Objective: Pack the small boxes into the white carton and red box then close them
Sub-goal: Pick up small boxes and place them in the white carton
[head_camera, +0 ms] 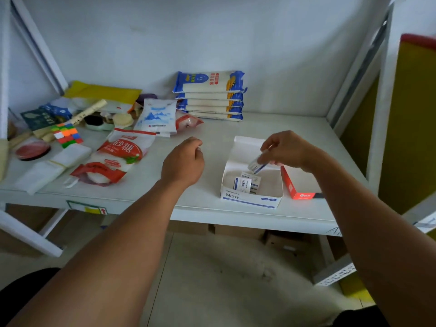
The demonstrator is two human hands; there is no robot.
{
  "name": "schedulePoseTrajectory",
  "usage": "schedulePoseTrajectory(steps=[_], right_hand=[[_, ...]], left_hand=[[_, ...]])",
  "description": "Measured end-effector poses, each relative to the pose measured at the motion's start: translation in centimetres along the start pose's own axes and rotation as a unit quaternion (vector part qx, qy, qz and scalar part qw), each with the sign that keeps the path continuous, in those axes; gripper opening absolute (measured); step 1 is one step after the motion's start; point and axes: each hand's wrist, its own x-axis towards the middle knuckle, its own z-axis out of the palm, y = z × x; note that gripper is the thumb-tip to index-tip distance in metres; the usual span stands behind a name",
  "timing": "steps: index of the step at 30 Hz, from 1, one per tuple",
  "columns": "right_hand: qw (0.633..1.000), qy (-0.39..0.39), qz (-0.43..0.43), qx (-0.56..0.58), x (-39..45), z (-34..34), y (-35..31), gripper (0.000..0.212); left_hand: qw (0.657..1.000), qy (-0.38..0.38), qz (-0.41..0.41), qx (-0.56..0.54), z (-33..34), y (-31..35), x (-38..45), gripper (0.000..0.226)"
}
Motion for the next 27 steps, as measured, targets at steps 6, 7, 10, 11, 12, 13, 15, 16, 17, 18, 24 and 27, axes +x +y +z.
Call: schedulePoseTrajectory(steps=[6, 7, 10, 11, 12, 13, 15, 16, 17, 18, 24, 27], right_hand=[[0.965, -0.175, 0.037, -0.193, -1.1, -1.0, -1.0, 0.031], [0.958, -0.161, 0.025, -0.237, -1.1, -0.6, -1.4, 0.034], [0.971, -0.039, -0.019, -0.237, 0.2, 0.9, -1.8, 0.036], [0.977, -0.009, -0.032, -0.212, 0.7, 1.5, -2.0, 0.038], [0.980, 0.006, -0.046, -0.195, 1.3, 2.2, -2.2, 0.038], [0.980, 0.011, -0.061, -0.187, 1.9, 2.9, -2.6, 0.036], [0.981, 0.013, -0.088, -0.173, 2.8, 4.4, -3.6, 0.033], [0.981, 0.012, -0.101, -0.163, 3.2, 5.1, -4.2, 0.032], [0.982, 0.010, -0.111, -0.154, 3.5, 5.8, -4.7, 0.032], [0.982, 0.008, -0.118, -0.149, 3.9, 6.6, -5.3, 0.033], [0.972, -0.009, -0.159, -0.172, 5.3, 11.1, -7.7, 0.043], [0.967, -0.021, -0.179, -0.181, 6.0, 13.0, -8.5, 0.047]], left_hand=[[1.000, 0.003, 0.002, 0.006, -0.3, 0.0, 0.0, 0.034], [1.000, 0.003, 0.003, 0.007, -0.2, 0.0, 0.0, 0.034], [1.000, 0.006, 0.003, 0.006, -0.2, -0.4, -0.1, 0.033], [1.000, 0.006, 0.003, 0.004, -0.2, -0.7, -0.1, 0.034], [1.000, 0.005, 0.004, 0.002, -0.3, -1.0, -0.2, 0.034], [1.000, 0.004, 0.004, -0.001, -0.4, -1.4, -0.2, 0.034], [1.000, 0.003, 0.006, -0.006, -0.6, -2.0, -0.2, 0.035], [1.000, 0.003, 0.008, -0.007, -0.7, -2.4, -0.1, 0.035], [1.000, 0.003, 0.009, -0.006, -0.8, -2.7, -0.1, 0.035], [1.000, 0.004, 0.010, -0.002, -0.9, -3.0, -0.1, 0.035], [1.000, 0.023, 0.005, 0.007, -1.7, -4.3, 0.1, 0.035], [1.000, 0.029, 0.011, 0.001, -2.1, -5.1, 0.2, 0.033]])
